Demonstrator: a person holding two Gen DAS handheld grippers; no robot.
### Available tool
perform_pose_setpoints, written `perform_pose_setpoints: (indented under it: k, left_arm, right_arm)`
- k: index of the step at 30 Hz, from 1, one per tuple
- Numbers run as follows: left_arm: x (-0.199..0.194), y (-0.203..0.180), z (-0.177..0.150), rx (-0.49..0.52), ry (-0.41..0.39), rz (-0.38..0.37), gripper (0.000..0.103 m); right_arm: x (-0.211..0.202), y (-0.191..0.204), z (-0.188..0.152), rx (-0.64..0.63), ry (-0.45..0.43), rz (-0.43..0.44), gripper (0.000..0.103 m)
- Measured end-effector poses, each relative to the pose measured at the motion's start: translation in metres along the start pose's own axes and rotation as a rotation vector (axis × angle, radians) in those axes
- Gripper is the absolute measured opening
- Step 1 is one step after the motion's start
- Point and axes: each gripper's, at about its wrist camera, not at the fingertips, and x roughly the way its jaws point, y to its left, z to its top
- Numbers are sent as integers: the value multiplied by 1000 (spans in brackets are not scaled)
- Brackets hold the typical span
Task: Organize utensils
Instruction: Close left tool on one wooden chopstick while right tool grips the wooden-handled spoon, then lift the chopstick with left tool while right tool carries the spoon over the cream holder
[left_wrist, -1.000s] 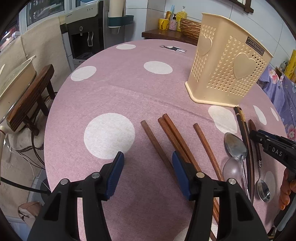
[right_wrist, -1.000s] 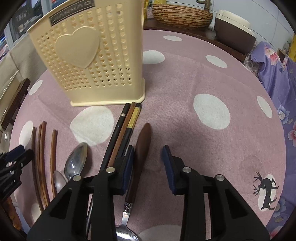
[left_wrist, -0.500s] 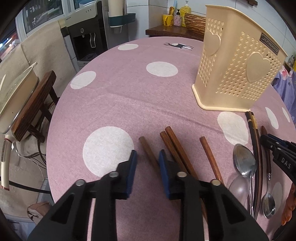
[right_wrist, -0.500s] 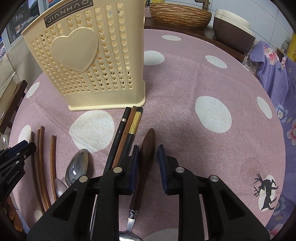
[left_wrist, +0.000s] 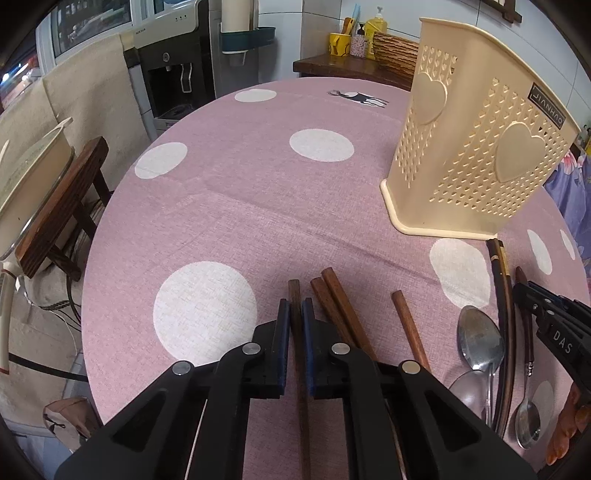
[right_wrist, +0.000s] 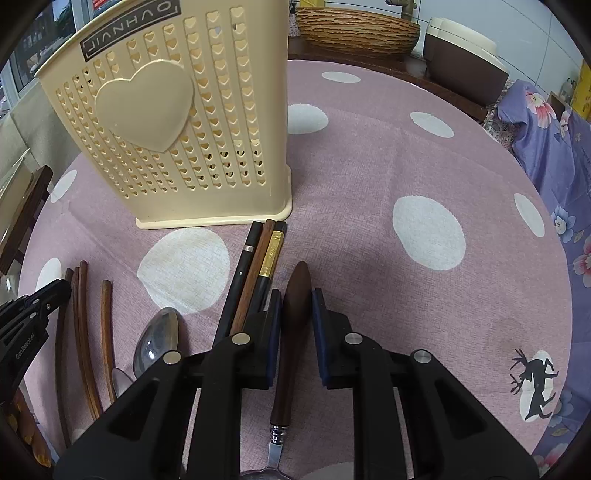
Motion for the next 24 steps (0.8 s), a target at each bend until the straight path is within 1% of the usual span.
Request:
perform_pose_setpoints:
  k: [5, 11, 17, 21, 24]
  left_arm:
    - [-11, 0, 4, -4, -33, -25, 8]
    - [-38, 2, 12, -13, -90, -98, 8]
    - [-76, 6, 21, -15, -176, -184, 8]
    - [-110, 10, 29, -6, -264, -215, 8]
    - [-130, 9, 31, 10, -324, -216, 8]
  right_arm:
    - [-10, -6, 0, 14, -38, 31, 17]
    - [-34, -10, 3, 9, -115, 74, 16]
    - [-64, -18, 5, 7, -186, 117, 16]
    - [-89, -29, 7, 6, -238, 138, 16]
    - [-106, -33, 5, -1, -271, 151, 16]
